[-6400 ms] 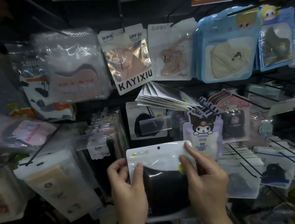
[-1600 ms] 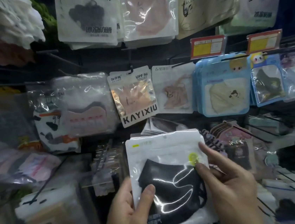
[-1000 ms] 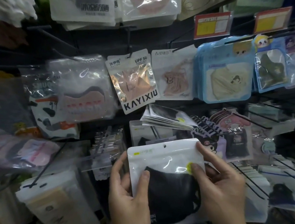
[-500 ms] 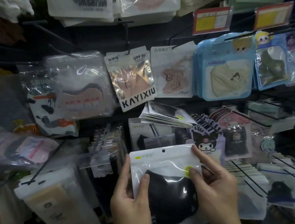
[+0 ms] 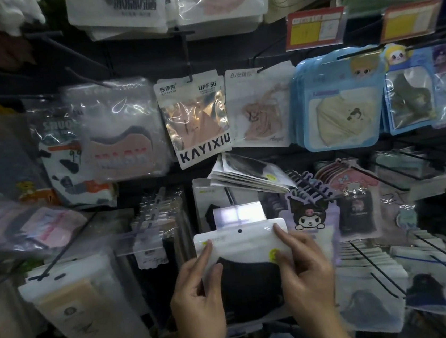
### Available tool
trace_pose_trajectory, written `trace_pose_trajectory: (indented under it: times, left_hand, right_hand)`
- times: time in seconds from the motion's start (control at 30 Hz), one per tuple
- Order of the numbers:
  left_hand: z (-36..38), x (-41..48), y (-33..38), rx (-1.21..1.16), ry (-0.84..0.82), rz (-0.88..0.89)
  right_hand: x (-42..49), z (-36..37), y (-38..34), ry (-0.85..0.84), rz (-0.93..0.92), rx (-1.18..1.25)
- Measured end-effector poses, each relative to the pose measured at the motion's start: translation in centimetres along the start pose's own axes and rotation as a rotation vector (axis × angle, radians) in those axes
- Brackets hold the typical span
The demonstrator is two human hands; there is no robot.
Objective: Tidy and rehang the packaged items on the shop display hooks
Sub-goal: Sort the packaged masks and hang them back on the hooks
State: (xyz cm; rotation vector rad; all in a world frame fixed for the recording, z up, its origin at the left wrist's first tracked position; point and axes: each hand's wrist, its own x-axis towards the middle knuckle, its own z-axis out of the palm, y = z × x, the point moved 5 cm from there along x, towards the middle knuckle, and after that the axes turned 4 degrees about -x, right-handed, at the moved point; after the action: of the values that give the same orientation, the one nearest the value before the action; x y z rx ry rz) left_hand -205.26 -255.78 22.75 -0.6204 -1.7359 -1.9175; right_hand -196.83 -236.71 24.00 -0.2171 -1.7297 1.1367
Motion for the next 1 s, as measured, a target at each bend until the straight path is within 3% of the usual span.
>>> trace_pose_trajectory:
  times: [0.33, 0.6, 0.87, 1.0]
  left_hand:
    - [0.4, 1.5, 0.8, 0.029, -0.014, 0.033]
    - [1.4, 2.6, -1.1, 0.124, -0.076, -0.016]
    - [3.4, 4.6, -2.7, 0.413, -0.213, -0.149]
    - [5.1, 6.6, -4.8, 0.564, -0.356, -0.182]
  right_hand:
    - [1.3, 0.5, -0.9, 0.066, -0.065, -0.023]
    - [2.8, 1.7, -0.4, 0.009, -0.036, -0.209]
    - [3.6, 4.9, 0.7, -0.236, -0.046, -0.509]
    - [5.0, 6.9, 1.0, -0.417, 0.077, -0.654]
